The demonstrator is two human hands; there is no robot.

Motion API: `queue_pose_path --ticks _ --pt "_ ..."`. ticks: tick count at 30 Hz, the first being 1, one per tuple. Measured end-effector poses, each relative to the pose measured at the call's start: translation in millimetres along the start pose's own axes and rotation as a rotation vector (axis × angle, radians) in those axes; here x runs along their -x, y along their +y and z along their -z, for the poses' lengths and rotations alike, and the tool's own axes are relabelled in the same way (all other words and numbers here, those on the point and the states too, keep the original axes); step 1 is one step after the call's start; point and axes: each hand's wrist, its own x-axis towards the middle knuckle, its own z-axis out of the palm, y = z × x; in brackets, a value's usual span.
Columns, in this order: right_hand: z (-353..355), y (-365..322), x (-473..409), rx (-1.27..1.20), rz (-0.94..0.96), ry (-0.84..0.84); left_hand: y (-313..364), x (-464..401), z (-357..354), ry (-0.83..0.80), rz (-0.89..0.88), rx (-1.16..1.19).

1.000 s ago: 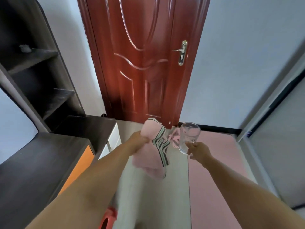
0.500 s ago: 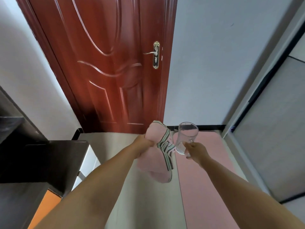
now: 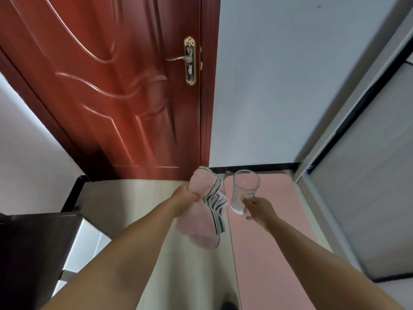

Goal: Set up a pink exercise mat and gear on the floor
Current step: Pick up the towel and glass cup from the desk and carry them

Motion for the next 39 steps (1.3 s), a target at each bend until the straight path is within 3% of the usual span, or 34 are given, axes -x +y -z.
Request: queue_pose_path --ticks 4,9,18,25,28,31,39 --pt "3 15 -54 -0.049 -0.057 -0.003 -12 -43 -21 0.01 0.04 0.028" --pt "-26 69 -124 -0.061 -0.112 0.001 -76 -103 -61 0.02 0.152 0.049" --pt "-136 246 -279 -0.05 -0.15 0.007 -246 -268 -161 -0.094 0.189 0.108" --pt "-221 384 -415 0.053 -0.045 0.061 -373 -424 -221 -0.232 0.196 0.299" --pt "-251 418 -459 0.069 -0.014 0.111 -426 -481 -228 -0.168 0.236 0.343" --pt "-271 436 -489 0.031 0.008 0.149 -465 -515 -215 -0.096 0.266 0.231" --pt "-311 450 -531 -0.012 0.099 0.172 -538 -531 -204 0.159 0.313 0.202"
